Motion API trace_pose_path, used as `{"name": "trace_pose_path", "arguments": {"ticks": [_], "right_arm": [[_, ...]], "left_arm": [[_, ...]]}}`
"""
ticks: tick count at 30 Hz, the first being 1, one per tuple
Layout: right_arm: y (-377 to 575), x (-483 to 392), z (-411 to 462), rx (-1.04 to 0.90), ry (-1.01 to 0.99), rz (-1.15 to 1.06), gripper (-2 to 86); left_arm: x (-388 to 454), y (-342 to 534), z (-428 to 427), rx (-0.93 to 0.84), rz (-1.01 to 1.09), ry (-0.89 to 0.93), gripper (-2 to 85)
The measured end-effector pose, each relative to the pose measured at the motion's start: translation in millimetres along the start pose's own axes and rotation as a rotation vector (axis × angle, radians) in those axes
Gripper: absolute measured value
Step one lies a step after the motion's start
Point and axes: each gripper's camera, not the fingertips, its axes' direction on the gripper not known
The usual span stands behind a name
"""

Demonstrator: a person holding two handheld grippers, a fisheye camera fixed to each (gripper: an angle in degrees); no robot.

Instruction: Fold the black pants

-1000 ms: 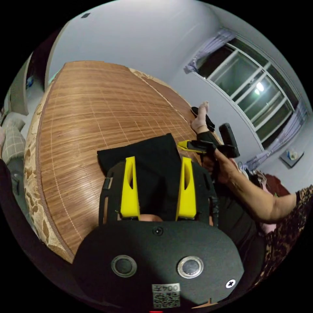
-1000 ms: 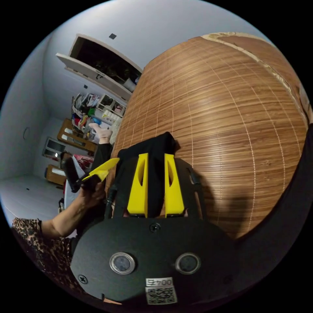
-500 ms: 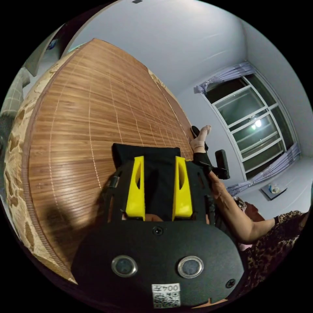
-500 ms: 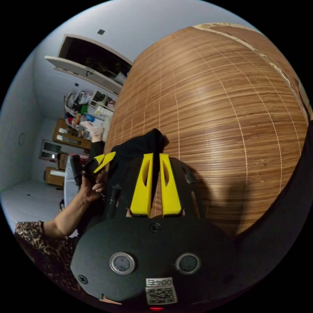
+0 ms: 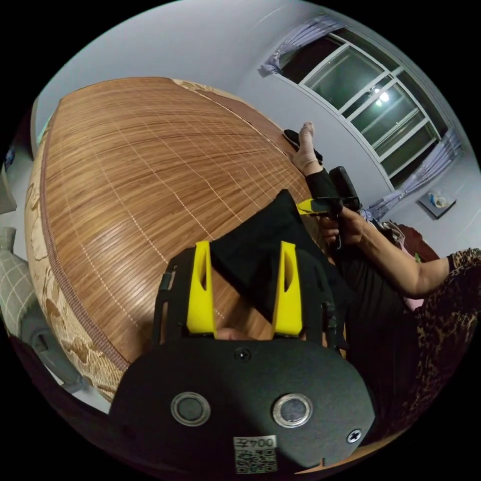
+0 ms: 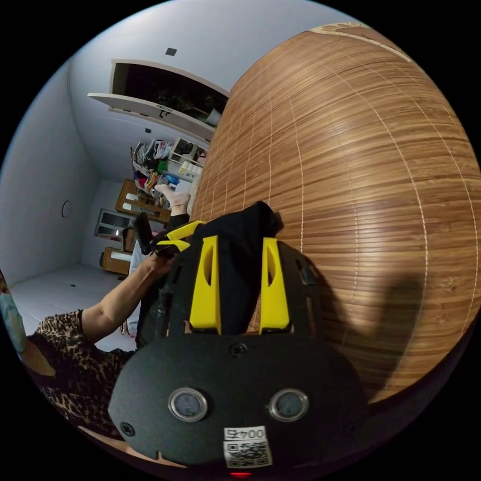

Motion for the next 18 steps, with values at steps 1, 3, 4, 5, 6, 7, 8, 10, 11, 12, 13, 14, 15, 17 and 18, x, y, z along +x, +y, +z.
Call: {"name": "trace_pose_path", "arguments": {"ticks": [1, 3, 4, 5, 6, 7, 8, 10, 11, 12, 13, 14, 15, 17, 18], "right_arm": [[-1, -1, 4, -0.005, -0.004, -0.012, 10.8], [-1, -3, 8, -0.018, 0.015, -0.029, 8.7], [-1, -3, 11, -0.035, 0.0, -0.026, 7.1], [0, -3, 12, -0.039, -0.013, -0.018, 6.7], [1, -2, 11, -0.037, -0.027, -0.005, 6.1], [2, -3, 9, -0.027, -0.032, 0.0, 5.5], [3, -4, 7, -0.023, -0.037, 0.0, 5.3], [4, -16, -2, -0.008, -0.03, -0.034, 4.9], [3, -21, -5, -0.003, -0.025, -0.048, 4.9], [1, -32, -14, 0.022, -0.013, -0.08, 4.8], [-3, -46, -27, 0.063, -0.002, -0.12, 4.7], [-6, -54, -34, 0.086, 0.001, -0.141, 4.7], [-12, -73, -49, 0.141, 0.006, -0.193, 4.6], [-18, -108, -74, 0.226, 0.028, -0.291, 4.5], [-20, -135, -90, 0.273, 0.052, -0.367, 4.6]], "left_arm": [[-2, -2, 1, -0.002, -0.006, 0.027, 16.1], [-3, -5, 3, -0.006, -0.009, 0.055, 14.6], [-3, -7, 5, -0.028, -0.013, 0.063, 13.4], [-3, -8, 7, -0.043, -0.017, 0.066, 12.2], [-1, -8, 9, -0.054, -0.017, 0.068, 9.8], [0, -9, 9, -0.062, -0.021, 0.065, 8.1], [0, -9, 8, -0.064, -0.028, 0.065, 7.3], [6, -14, 0, -0.064, -0.031, 0.086, 4.5], [10, -17, -4, -0.056, -0.018, 0.08, 4.1], [21, -23, -15, -0.022, 0.016, 0.065, 3.4], [33, -31, -30, 0.027, 0.052, 0.048, 2.9], [40, -36, -39, 0.059, 0.071, 0.041, 2.8], [56, -45, -60, 0.126, 0.114, 0.022, 2.5], [85, -57, -92, 0.226, 0.199, -0.018, 2.5], [107, -61, -112, 0.281, 0.265, -0.054, 2.6]]}}
